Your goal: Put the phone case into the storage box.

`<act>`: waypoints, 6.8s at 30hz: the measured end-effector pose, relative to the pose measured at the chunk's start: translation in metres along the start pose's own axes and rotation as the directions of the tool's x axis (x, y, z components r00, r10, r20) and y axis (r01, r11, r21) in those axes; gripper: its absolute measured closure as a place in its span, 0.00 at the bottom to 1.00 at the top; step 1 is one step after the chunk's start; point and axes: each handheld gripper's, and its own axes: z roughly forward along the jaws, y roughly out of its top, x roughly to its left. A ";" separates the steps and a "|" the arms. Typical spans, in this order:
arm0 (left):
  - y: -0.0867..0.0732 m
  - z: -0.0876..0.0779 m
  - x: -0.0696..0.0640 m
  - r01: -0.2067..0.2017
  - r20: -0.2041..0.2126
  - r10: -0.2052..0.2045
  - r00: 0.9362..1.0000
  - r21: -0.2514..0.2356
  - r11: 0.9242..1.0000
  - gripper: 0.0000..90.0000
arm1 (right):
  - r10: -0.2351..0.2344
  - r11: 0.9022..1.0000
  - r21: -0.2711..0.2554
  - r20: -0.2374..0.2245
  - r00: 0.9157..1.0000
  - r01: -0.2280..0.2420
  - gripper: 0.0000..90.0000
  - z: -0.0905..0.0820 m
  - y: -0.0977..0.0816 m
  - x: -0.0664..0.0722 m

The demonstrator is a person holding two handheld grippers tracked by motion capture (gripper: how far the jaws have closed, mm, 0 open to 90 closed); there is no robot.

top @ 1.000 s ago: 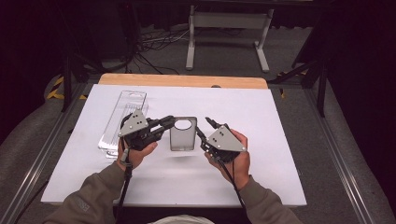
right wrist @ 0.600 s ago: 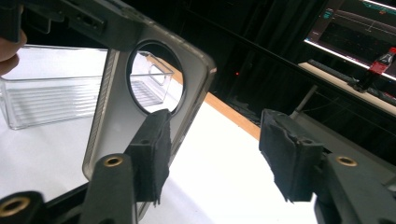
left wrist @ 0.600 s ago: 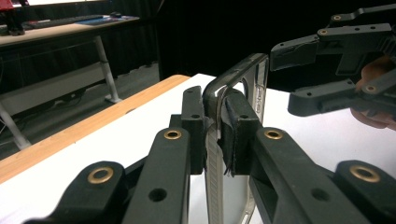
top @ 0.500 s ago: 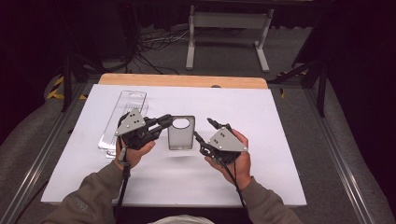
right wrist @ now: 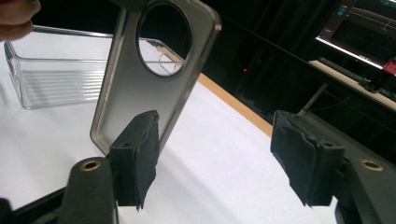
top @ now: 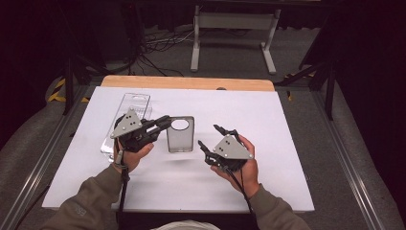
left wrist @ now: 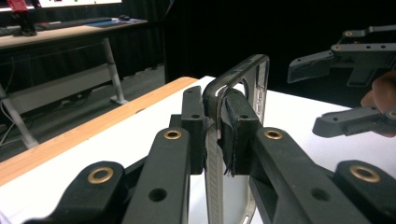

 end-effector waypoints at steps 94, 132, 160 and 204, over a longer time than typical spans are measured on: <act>0.017 -0.044 0.032 -0.004 -0.114 -0.005 0.993 -0.080 0.997 0.90 | 0.044 0.997 0.070 -0.002 0.999 -0.044 0.19 -0.049 -0.066 -0.017; 0.023 -0.059 0.042 -0.017 -0.140 0.003 0.990 -0.098 0.995 0.90 | 0.035 0.995 0.090 -0.049 0.998 -0.031 0.08 -0.042 -0.068 -0.012; 0.026 -0.079 0.055 -0.011 -0.194 -0.014 0.981 -0.125 0.992 0.90 | 0.029 0.996 0.088 -0.042 0.999 -0.025 0.10 -0.043 -0.068 -0.013; 0.020 -0.107 0.083 0.011 -0.298 -0.050 0.953 -0.133 0.991 0.90 | 0.035 0.996 0.085 -0.050 0.998 -0.030 0.10 -0.043 -0.068 -0.013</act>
